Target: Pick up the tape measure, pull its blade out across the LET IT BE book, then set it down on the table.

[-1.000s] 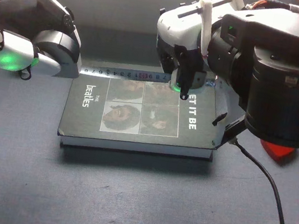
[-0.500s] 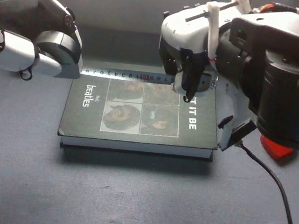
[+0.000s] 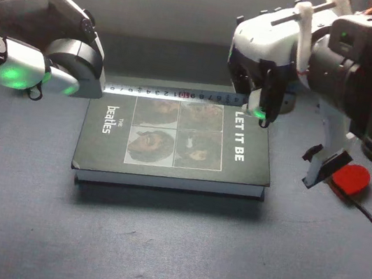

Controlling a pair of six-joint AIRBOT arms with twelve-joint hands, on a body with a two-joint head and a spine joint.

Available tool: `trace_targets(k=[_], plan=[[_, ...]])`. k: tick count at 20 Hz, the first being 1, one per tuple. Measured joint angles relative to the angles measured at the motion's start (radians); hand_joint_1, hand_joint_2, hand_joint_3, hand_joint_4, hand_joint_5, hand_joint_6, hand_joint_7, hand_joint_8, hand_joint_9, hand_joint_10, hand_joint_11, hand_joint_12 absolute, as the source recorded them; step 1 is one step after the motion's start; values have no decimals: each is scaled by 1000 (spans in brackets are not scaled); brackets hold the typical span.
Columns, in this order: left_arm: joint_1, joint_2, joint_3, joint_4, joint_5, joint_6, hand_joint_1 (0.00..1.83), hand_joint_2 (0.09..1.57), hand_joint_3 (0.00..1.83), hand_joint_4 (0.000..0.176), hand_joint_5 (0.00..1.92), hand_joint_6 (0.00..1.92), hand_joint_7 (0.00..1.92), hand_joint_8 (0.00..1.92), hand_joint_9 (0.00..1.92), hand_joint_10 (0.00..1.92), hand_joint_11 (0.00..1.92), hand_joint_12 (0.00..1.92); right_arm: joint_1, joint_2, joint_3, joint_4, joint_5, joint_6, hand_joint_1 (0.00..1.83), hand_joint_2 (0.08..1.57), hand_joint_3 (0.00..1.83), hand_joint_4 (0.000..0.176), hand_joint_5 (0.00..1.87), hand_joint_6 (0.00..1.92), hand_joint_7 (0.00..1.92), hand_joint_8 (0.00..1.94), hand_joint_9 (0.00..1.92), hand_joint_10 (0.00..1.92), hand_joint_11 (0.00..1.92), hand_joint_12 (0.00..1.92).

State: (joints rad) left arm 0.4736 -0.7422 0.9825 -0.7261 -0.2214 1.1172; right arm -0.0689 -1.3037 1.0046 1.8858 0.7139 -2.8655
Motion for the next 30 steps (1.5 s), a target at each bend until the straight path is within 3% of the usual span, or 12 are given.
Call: trace_targets(k=[4, 9, 10, 11, 19, 30], plan=[[0, -2, 0, 0, -1, 0, 1373, 1127, 0, 0, 960, 839, 897, 1087, 913, 1324, 922, 1166, -4, 36, -6, 6, -38, -14, 1172, 1195, 1, 18, 780, 1292, 890, 1139, 814, 688, 512, 1283], [-5, -2, 0, 0, -3, -1, 1372, 1136, 0, 0, 906, 877, 898, 1118, 906, 1334, 917, 1163, -5, 95, -6, 7, -61, -23, 1171, 1196, 1, 20, 781, 1288, 885, 1150, 813, 695, 512, 1286], [-5, -2, 0, 0, -4, -2, 1372, 1136, 0, 0, 905, 878, 898, 1118, 905, 1334, 916, 1162, -4, 102, -6, 7, -67, -27, 1310, 1187, 0, 0, 790, 1271, 899, 1117, 743, 1245, 510, 1288], [-5, -2, 0, 0, -4, -3, 1372, 1136, 0, 0, 905, 878, 898, 1118, 905, 1335, 916, 1162, -4, 109, -6, 7, -72, -29, 1337, 1188, 1, 0, 781, 1280, 893, 1124, 728, 1365, 515, 1293], [-5, -2, 0, -2, -13, -5, 1372, 1135, 0, 0, 906, 883, 902, 1110, 907, 1329, 916, 1164, -4, 202, 6, 6, -155, -80, 1346, 1186, 0, 0, 772, 1279, 913, 1110, 726, 1391, 538, 1314], [-5, -2, 0, -4, -15, -8, 1374, 1131, 0, 0, 922, 858, 909, 1094, 910, 1327, 922, 1164, -11, 249, 69, -2, -229, -123, 1349, 1180, 0, 0, 769, 1269, 925, 1077, 752, 1383, 572, 1315]])
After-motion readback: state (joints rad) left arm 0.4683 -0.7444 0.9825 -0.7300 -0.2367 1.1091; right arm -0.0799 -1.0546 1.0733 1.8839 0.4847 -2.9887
